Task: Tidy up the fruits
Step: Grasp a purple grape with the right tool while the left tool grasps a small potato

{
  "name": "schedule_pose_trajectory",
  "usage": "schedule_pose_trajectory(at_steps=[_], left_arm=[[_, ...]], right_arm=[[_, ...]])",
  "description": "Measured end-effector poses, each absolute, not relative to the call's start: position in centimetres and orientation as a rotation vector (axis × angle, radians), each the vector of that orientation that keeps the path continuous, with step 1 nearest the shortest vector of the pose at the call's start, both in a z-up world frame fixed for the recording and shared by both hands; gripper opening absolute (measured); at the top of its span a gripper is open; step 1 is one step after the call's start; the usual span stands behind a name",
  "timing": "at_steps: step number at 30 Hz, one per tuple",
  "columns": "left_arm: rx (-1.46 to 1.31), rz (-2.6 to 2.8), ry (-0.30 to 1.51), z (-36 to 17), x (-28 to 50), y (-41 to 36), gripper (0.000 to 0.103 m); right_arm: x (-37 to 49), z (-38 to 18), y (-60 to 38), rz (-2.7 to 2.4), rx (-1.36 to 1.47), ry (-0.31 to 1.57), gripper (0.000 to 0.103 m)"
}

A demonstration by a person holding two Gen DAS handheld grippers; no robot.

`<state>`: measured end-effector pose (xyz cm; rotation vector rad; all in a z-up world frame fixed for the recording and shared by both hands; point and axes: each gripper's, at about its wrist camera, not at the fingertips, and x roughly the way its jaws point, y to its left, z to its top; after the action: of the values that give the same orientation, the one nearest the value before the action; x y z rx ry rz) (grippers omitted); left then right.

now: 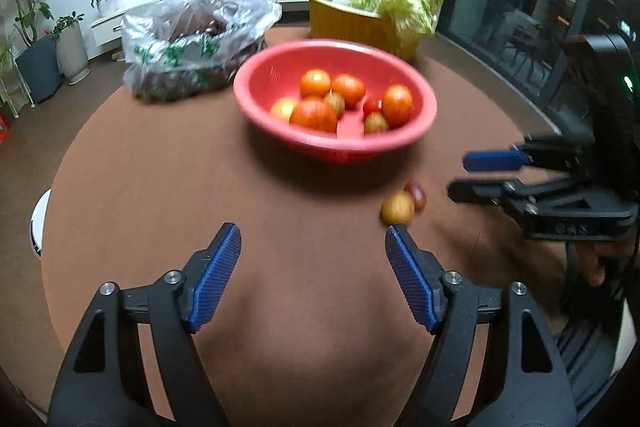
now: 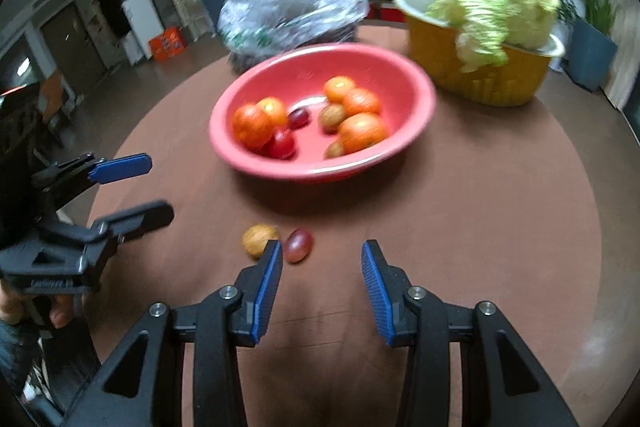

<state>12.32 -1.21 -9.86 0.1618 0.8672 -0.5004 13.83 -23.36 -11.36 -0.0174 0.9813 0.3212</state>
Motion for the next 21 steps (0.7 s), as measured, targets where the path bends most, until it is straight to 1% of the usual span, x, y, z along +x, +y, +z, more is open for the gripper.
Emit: schedule_pose_trajectory(at_steps=[7,14,21], left_arm=[[0.178,-0.489,0.876,-11.0,10.1,0.1,0.074],[0.18,-0.495,0.883,-11.0,10.7,-0.1,0.074],[0.198,-0.517,0.894,-11.4,12.4,-1.0,0.074]], right_arm=[[14.4,-13.1,-21.0,0.355,-0.169,1.018,0.045],[15.2,-14.4,-19.7,0.398,-0.24,1.047,0.043],[15.7,-14.6,-19.9,0.49,-0.245,1.031,0.04]])
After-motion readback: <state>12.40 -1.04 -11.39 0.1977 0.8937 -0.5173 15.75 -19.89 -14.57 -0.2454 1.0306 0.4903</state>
